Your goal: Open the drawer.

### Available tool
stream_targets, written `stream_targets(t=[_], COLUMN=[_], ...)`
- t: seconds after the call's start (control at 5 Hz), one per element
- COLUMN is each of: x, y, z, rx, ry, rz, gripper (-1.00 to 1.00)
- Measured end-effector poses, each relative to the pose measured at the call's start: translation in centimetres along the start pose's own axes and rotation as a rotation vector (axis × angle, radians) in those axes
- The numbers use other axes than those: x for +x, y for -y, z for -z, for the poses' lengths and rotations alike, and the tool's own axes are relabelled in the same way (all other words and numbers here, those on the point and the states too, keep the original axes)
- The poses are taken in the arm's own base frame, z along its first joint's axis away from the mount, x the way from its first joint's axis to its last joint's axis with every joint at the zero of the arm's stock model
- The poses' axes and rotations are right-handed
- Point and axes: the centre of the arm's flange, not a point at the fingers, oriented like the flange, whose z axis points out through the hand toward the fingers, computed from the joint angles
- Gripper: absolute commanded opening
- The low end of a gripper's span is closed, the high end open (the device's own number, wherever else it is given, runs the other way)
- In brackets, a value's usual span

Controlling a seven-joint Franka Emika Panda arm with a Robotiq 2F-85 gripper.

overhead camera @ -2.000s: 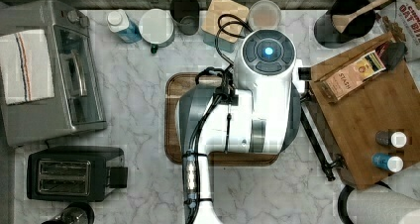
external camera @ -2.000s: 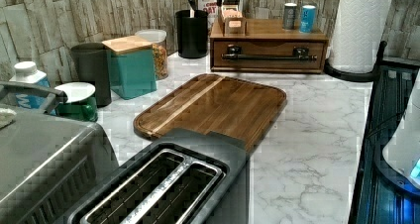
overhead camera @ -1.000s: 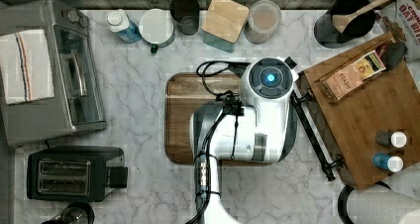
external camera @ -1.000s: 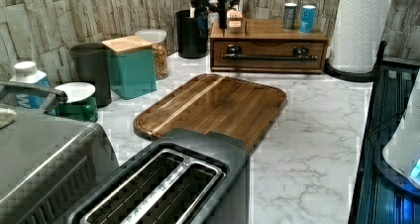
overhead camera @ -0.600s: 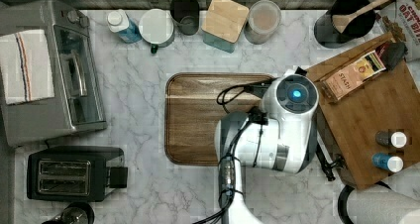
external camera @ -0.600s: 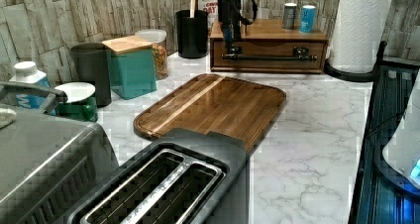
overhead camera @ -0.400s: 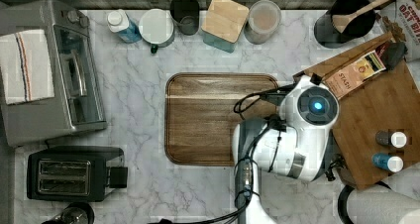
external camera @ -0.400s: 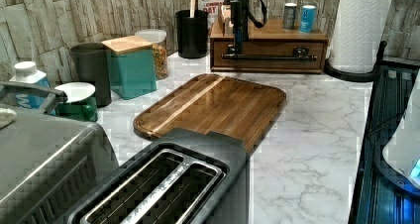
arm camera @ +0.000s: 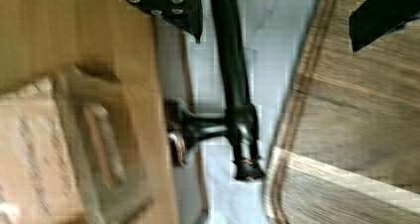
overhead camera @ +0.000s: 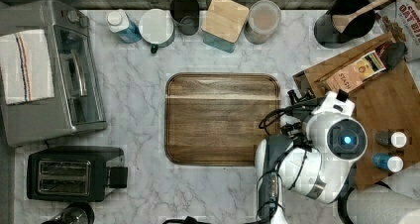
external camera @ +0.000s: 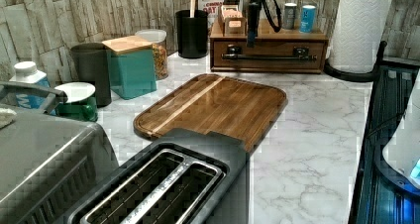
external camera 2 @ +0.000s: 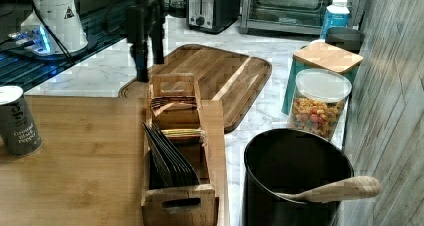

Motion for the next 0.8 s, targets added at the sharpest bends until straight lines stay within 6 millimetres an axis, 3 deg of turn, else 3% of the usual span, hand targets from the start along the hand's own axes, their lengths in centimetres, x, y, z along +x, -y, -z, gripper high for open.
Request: stream_targets(t=[0.4, 0.8], x=[-4.5, -5.6], y=[-0.8, 0.0], z=[-1.4, -3.4], rx=[-0.054, -0.071], ry=[-0.022, -0.046], rz=[0.059, 0.158], gripper=[1.00, 1.00])
